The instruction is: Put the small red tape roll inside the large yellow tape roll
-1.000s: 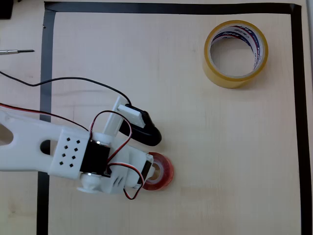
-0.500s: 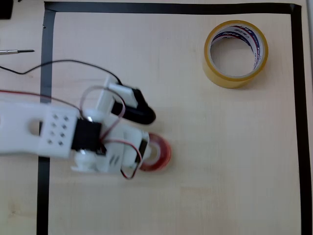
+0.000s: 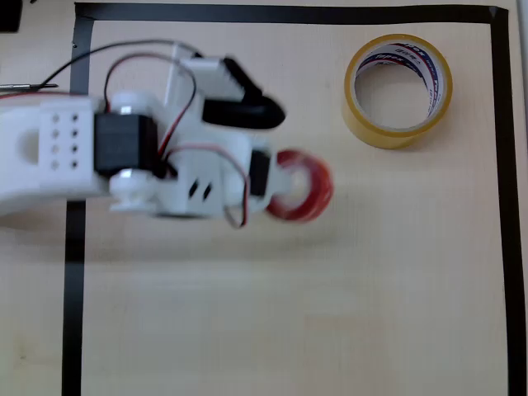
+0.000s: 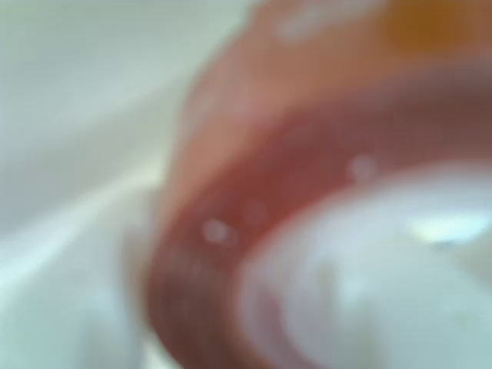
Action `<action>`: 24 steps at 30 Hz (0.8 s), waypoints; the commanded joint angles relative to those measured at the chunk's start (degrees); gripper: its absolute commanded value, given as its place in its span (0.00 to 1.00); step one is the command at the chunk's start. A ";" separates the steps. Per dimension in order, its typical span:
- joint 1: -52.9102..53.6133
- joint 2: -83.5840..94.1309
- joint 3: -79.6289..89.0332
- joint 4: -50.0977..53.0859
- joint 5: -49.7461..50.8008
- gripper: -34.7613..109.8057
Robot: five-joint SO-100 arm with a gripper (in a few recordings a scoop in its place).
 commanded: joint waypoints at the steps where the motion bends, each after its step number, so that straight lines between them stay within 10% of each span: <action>1: -3.25 -1.76 -15.64 0.44 1.85 0.24; 12: -9.32 -37.97 -75.67 13.97 1.41 0.24; 24: -11.51 -36.74 -75.15 5.54 1.23 0.24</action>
